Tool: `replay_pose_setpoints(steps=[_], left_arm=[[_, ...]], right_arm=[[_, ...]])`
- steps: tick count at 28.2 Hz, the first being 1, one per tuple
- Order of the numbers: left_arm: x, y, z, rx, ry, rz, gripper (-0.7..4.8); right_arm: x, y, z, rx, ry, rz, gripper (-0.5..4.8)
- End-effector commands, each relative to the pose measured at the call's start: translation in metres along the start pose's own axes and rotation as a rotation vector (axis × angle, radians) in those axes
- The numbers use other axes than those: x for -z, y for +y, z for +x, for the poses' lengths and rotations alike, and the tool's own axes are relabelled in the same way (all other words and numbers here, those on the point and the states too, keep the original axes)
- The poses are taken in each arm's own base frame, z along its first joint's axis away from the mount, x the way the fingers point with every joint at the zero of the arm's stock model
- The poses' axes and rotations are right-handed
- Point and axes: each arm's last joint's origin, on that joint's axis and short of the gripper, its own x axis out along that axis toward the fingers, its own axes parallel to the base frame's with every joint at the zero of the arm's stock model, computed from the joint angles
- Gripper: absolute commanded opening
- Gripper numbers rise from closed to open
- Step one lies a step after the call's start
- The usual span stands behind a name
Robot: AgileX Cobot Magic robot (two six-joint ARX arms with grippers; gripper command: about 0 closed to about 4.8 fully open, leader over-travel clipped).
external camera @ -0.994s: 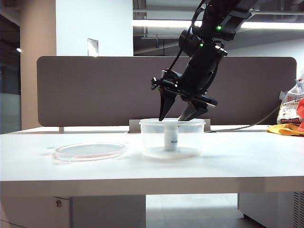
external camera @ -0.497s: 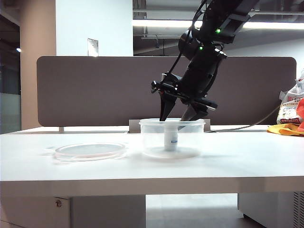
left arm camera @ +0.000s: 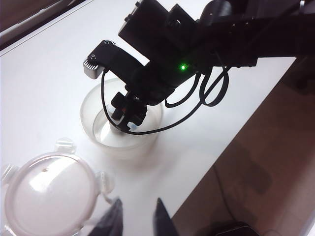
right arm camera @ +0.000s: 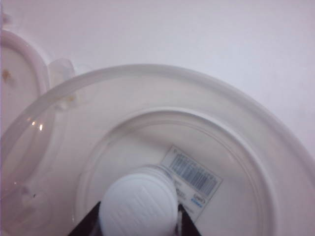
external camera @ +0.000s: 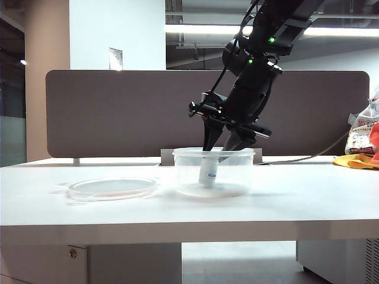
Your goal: Remove the lid of the round box, pick up the small white medicine bottle inside, and place it on the table.
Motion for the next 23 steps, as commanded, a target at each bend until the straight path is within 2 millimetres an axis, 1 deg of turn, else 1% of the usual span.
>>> replay_pose_setpoints(steps=[1, 7, 10, 20, 23], left_arm=[[-0.003, -0.001, -0.003, -0.004, -0.026, 0.01, 0.85], [-0.003, -0.001, -0.003, -0.004, -0.03, 0.011, 0.85], [-0.003, -0.001, -0.003, -0.004, -0.03, 0.011, 0.85], [-0.003, 0.0, -0.003, -0.004, -0.03, 0.01, 0.85], [-0.003, 0.0, -0.003, -0.004, -0.03, 0.01, 0.85]], right_arm=[[-0.001, 0.001, -0.002, -0.005, -0.008, 0.0, 1.47], [-0.002, 0.001, -0.003, -0.006, -0.011, 0.0, 1.47], [-0.004, 0.002, -0.008, -0.006, -0.023, -0.001, 1.47], [-0.013, 0.009, -0.036, 0.014, -0.093, -0.061, 1.47], [-0.014, 0.011, -0.046, 0.044, -0.104, -0.081, 1.47]])
